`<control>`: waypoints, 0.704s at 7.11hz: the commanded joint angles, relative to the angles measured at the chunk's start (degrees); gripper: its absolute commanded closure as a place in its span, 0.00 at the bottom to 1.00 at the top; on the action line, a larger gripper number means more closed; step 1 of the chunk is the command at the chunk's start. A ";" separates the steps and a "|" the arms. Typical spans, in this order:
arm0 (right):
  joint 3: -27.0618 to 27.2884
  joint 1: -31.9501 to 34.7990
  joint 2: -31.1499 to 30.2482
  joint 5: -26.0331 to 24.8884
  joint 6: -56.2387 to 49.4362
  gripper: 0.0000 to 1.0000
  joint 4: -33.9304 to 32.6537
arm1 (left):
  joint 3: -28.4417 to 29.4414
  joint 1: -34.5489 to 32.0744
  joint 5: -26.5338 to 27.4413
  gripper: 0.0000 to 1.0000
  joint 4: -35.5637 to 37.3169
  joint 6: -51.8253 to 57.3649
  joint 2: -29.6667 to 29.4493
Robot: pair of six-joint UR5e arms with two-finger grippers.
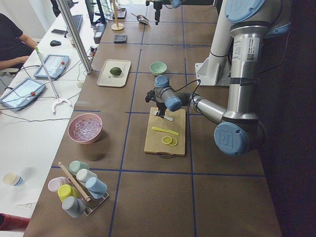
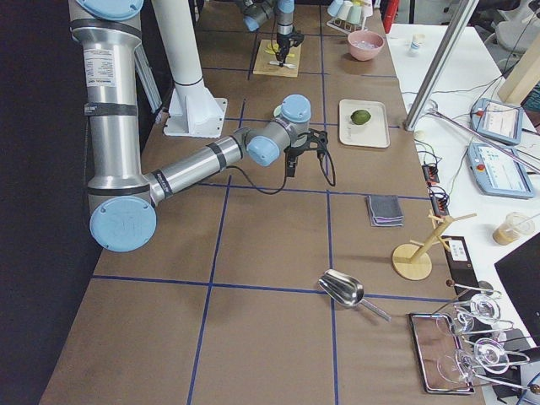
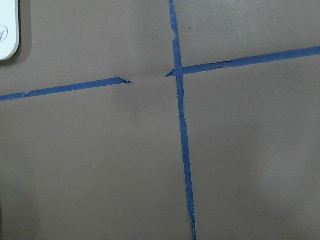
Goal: Place spoon in bowl
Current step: 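Lower the left gripper onto the white spoon handle and close it, then lift the white spoon with the left gripper and carry it over the bowl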
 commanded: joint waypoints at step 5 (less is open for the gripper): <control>-0.09 2.97 -2.05 0.18 -2.37 0.00 0.09 | -2.10 5.11 -0.22 1.00 21.57 -26.93 -25.85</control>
